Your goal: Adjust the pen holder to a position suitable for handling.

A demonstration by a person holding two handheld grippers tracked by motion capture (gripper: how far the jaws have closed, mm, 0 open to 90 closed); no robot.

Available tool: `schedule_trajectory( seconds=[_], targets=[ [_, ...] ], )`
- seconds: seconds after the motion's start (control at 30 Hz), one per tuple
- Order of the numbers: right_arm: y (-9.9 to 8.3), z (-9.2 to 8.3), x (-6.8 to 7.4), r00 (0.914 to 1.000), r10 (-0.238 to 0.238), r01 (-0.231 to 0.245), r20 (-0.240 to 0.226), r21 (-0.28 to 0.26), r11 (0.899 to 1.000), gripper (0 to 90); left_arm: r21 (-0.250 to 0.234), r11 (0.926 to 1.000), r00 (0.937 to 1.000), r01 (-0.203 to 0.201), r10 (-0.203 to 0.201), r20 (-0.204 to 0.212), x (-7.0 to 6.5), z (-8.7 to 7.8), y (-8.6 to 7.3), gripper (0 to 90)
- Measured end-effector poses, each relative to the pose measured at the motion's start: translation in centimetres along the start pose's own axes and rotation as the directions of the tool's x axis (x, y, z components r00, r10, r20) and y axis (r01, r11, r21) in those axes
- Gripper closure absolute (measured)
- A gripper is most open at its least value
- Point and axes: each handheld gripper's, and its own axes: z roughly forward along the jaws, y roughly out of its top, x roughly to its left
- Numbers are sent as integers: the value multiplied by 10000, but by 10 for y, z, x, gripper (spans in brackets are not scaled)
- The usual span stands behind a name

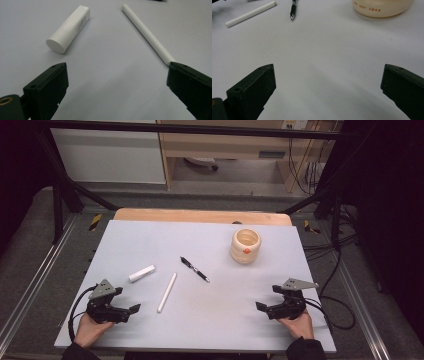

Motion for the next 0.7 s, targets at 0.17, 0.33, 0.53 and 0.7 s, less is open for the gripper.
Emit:
schedule_trajectory(
  seconds=[0.17, 0.33, 0.53, 0.7],
  targets=[
    [1, -2, 0, 10000, 13, -12, 33, -76, 10000, 7, -7, 10000, 10000, 78, -78, -8, 1, 0, -1, 42],
    [2, -3, 1, 10000, 61, -61, 7, -214, 9998, 6, -28, 10000, 10000, 30, -30, 31, 1, -1, 0, 42],
    [7, 0, 4, 9999, -90, 91, 52, -188, 9998, 6, -54, 9999, 9999, 88, -87, 66, 3, 0, -1, 42],
    [11, 2, 7, 9997, -210, 214, 105, -309, 9993, 6, -19, 10000, 9999, 97, -97, 63, 3, 0, -1, 43]
  ],
)
